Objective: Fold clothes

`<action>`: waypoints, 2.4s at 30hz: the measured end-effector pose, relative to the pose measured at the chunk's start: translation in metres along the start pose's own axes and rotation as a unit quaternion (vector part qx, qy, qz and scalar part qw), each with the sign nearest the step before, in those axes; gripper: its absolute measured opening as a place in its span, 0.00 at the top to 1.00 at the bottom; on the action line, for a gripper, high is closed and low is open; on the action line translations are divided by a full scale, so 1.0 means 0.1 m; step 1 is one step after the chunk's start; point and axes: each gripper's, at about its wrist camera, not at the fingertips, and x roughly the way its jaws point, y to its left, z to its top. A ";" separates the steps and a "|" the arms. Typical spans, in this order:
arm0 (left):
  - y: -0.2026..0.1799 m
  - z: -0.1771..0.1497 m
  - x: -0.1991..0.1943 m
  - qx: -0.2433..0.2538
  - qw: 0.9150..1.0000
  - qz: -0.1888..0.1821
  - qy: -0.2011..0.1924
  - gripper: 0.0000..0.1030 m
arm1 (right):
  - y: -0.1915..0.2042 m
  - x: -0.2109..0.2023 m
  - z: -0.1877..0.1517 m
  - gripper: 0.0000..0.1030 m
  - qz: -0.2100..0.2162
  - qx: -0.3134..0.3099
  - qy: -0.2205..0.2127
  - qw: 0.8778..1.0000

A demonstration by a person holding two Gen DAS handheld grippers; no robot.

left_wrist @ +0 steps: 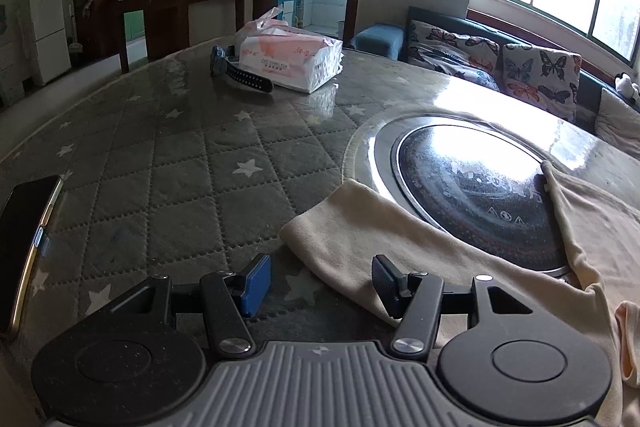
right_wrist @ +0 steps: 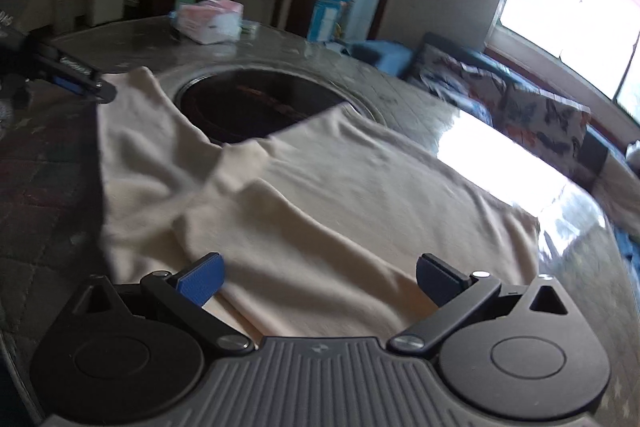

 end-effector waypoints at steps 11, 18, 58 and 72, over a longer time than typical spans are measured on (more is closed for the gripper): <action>0.06 0.06 0.10 -0.018 1.000 0.007 -0.004 0.52 | 0.01 -0.03 0.04 0.00 0.015 0.003 -0.012 1.000; 0.16 0.13 0.15 -0.051 0.999 -0.006 -0.014 0.94 | -0.19 -0.21 -0.01 0.00 0.001 0.038 -0.021 0.999; -2.69 -0.60 -0.95 0.256 0.883 -0.393 0.025 0.89 | -1.20 -1.02 -0.99 0.00 -0.109 0.238 -0.033 0.964; -1.58 -0.50 -0.70 0.262 0.928 -0.264 0.009 0.81 | -1.08 -0.61 -0.61 0.45 -0.002 0.233 -0.008 0.973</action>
